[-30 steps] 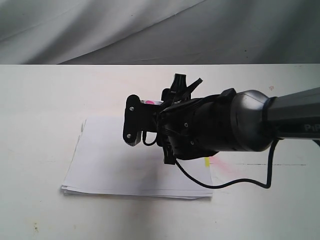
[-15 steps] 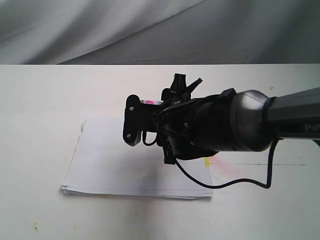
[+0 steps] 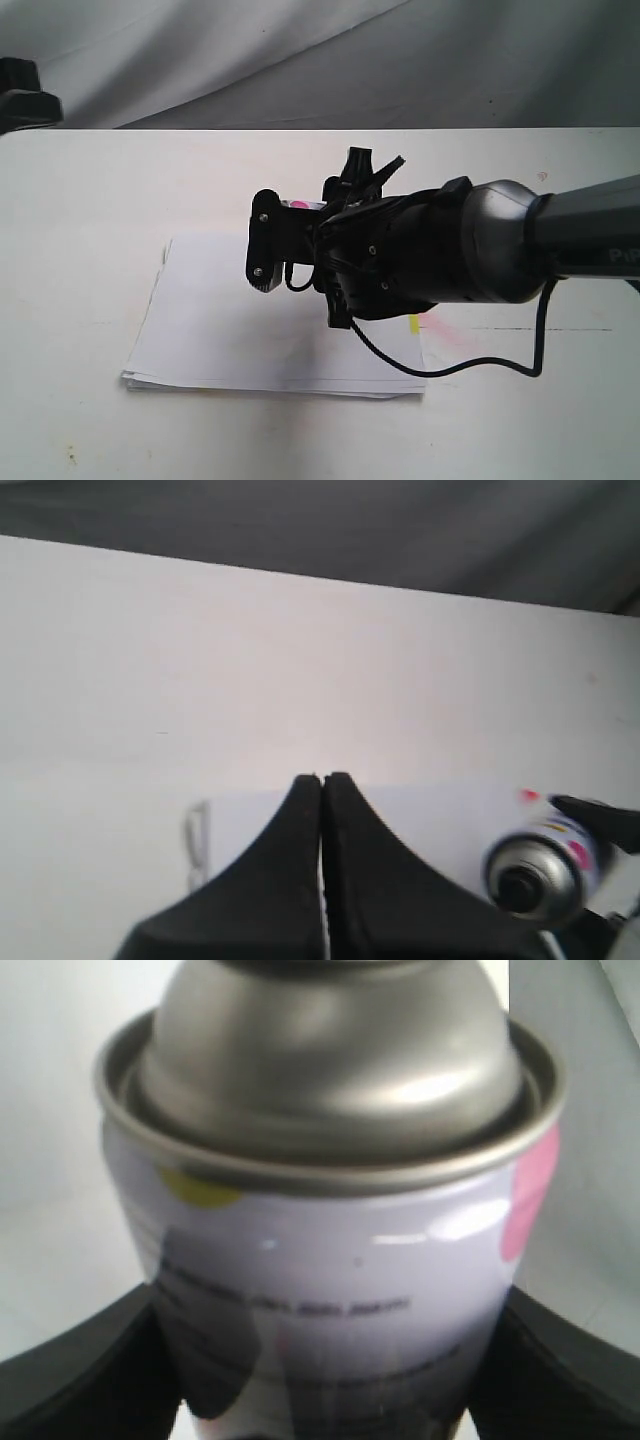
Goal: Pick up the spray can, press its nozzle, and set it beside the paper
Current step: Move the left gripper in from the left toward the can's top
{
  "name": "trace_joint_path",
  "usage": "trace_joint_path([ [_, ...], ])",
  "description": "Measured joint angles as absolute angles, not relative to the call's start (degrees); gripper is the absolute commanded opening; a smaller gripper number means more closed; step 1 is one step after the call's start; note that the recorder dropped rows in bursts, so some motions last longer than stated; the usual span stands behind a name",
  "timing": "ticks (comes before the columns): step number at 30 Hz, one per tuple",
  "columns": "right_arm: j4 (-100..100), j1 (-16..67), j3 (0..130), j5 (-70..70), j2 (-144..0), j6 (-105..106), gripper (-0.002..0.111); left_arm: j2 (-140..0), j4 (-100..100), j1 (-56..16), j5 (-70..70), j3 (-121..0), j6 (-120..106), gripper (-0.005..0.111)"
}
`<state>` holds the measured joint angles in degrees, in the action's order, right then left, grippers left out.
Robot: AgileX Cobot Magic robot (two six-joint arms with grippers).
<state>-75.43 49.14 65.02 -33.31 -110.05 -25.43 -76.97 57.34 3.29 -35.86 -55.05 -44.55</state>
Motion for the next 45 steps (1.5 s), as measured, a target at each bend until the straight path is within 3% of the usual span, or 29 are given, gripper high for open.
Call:
trace_joint_path([
  [17, -75.43, 49.14, 65.02, -33.31, -110.05, -25.43, 0.000, -98.91, 86.73, 3.29, -67.06, -50.33, -94.47, 0.000],
  [27, -75.53, 49.14, 65.02, -33.31, -110.05, -25.43, 0.000, -104.63, 95.48, 3.16, -65.40, -47.17, -109.40, 0.000],
  [45, -75.53, 49.14, 65.02, -33.31, -110.05, -25.43, 0.000, -110.05, 93.69, -0.47, -69.18, -51.30, -112.19, 0.000],
])
